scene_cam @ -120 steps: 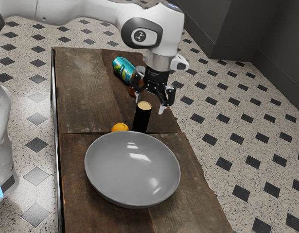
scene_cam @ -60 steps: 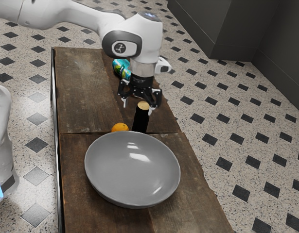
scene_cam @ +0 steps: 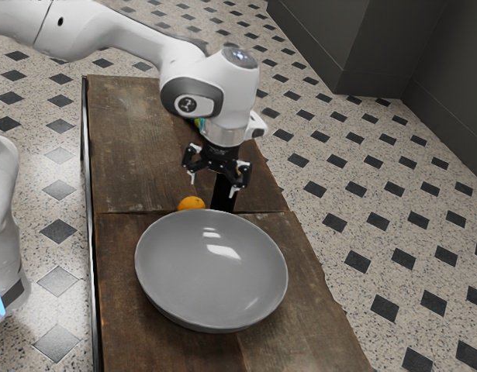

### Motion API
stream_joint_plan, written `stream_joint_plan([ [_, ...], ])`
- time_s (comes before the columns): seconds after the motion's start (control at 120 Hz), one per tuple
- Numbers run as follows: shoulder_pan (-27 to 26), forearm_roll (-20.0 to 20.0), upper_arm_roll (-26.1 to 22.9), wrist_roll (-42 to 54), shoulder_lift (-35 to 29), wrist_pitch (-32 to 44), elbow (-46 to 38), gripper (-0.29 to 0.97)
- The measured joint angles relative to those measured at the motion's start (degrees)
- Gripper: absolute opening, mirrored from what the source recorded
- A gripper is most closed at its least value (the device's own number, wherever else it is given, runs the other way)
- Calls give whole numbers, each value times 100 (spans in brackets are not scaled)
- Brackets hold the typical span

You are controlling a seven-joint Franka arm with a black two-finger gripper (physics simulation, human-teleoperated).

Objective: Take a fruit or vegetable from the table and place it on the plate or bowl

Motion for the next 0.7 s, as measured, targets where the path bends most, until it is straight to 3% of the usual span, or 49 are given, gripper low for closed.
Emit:
stream_joint_plan([
  [0.217,-77,-28,-17,-171,39,130,-206,68],
  [0.7,-79,-29,25,-386,-516,131,-748,68],
])
